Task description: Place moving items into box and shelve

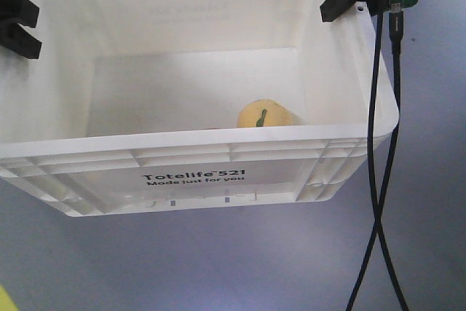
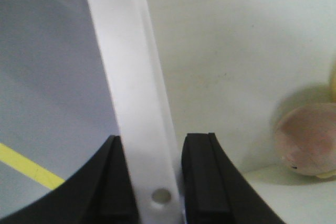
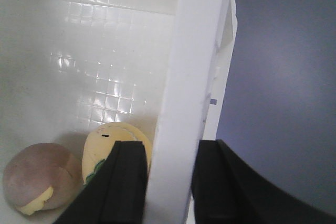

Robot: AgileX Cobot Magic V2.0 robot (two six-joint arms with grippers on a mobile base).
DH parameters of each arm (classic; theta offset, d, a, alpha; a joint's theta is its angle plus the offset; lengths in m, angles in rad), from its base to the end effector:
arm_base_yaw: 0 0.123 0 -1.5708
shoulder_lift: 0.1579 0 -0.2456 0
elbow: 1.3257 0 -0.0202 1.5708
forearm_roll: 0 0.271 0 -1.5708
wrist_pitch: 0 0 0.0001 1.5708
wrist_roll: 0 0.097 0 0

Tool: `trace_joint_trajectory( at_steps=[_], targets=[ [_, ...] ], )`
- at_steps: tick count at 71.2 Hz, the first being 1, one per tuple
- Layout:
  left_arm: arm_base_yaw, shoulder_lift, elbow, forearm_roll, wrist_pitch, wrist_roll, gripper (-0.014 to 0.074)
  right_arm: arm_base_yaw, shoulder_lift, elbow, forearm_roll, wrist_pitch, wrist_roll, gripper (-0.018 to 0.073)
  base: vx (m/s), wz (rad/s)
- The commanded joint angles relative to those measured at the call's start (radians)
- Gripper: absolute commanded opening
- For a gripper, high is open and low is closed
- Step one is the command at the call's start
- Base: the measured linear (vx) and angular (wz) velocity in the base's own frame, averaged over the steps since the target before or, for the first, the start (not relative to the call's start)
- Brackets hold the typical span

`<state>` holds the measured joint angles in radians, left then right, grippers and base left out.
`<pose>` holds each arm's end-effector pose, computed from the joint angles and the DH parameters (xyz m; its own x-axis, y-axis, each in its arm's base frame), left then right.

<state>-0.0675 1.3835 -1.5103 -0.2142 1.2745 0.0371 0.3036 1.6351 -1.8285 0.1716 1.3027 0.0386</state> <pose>0.2981 -0.0399 0.3632 -0.8715 0.0331 -0.4893 0.1434 0.9713 -0.1897 0.3379 0.1226 0.3755 -0.8412 -0.1763 -0.5111 -0.3075 0.9336 0.1839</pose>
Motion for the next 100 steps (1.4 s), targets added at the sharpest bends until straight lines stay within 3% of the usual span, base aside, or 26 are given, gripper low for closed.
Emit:
trace_joint_trajectory(
  at_steps=[1, 73, 100],
  targets=[
    [-0.008, -0.044, -0.044, -0.086, -0.088, 0.02, -0.0017, 0.002, -0.064, -0.048, 0.073, -0.027, -0.015, -0.0012, 0.27, -0.68],
    [-0.008, -0.044, -0.044, -0.086, -0.088, 0.02, -0.0017, 0.002, -0.064, -0.048, 0.076, -0.026, -0.015, -0.0012, 0.26, -0.65],
    [-0.008, -0.041, -0.044, -0.087, -0.089, 0.02, -0.0017, 0.002, -0.064, -0.048, 0.077, -0.019, -0.015, -0.0012, 0.32, -0.39]
  ],
)
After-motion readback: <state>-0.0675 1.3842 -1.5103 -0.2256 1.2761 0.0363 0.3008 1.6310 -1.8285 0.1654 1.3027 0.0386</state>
